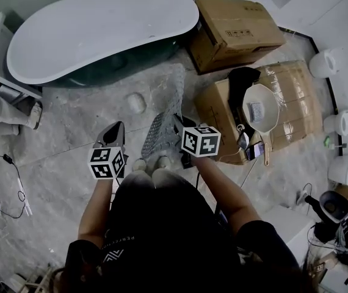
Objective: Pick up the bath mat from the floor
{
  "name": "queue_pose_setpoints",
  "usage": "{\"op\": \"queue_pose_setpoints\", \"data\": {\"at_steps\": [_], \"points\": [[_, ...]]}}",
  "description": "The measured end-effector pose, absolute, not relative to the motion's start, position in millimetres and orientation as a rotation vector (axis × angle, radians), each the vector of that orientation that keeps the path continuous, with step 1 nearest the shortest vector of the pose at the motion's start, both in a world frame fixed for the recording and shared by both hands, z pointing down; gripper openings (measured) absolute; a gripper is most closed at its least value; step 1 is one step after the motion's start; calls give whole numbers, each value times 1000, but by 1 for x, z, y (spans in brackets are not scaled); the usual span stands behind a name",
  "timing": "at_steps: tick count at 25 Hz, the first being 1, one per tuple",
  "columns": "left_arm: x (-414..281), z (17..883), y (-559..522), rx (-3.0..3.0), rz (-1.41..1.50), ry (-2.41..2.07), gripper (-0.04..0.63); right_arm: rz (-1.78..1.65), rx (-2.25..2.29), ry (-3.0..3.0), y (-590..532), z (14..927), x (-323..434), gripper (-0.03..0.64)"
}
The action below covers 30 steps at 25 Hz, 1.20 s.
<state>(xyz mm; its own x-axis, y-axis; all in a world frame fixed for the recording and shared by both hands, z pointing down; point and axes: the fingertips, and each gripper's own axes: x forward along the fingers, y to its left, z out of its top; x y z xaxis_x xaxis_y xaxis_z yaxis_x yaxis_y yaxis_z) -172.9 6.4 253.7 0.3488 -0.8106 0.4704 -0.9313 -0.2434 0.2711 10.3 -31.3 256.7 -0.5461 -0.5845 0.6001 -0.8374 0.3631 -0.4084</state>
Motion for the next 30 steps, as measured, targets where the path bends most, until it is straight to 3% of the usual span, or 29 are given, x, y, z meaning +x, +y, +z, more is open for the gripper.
{"op": "queue_pose_setpoints", "data": {"at_steps": [30], "points": [[-176,209,35,2104,197,-1566,8,917,1203,-2394,3,210,-7,11]]}}
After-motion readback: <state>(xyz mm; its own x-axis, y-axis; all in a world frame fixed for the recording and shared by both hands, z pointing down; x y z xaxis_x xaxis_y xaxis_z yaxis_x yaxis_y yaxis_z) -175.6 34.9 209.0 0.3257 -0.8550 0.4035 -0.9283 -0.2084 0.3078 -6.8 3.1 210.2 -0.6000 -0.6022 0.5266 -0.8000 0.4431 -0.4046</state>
